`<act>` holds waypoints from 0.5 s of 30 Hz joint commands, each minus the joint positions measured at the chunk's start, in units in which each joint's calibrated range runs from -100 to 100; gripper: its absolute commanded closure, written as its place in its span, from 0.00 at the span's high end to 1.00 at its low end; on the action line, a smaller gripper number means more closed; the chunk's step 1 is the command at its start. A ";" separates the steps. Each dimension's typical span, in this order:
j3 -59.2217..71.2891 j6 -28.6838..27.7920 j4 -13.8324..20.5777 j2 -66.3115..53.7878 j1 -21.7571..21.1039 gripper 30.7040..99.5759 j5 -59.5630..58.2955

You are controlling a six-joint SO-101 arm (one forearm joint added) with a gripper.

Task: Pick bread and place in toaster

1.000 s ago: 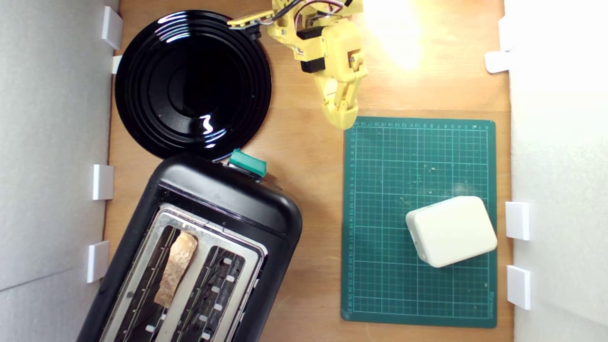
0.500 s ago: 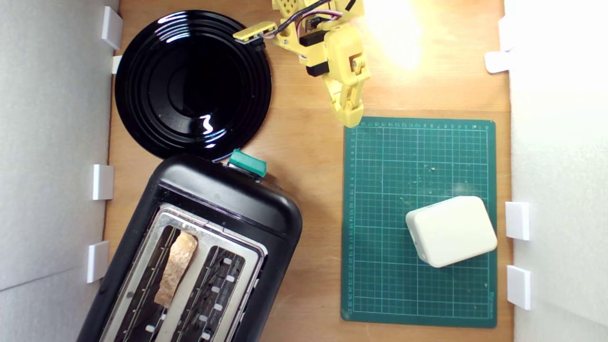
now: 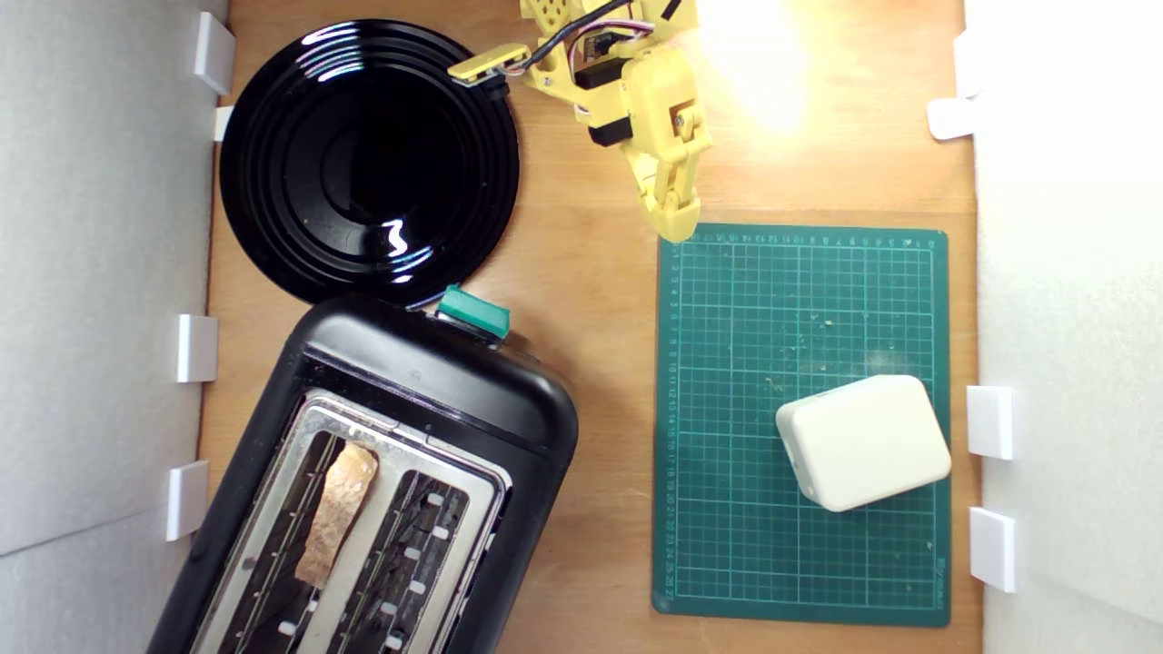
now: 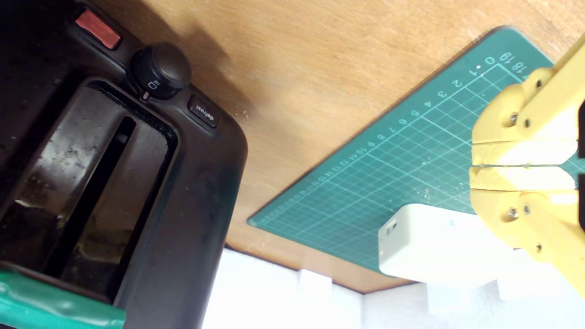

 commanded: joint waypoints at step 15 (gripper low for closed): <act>0.30 0.20 0.18 -0.01 -0.15 0.11 0.13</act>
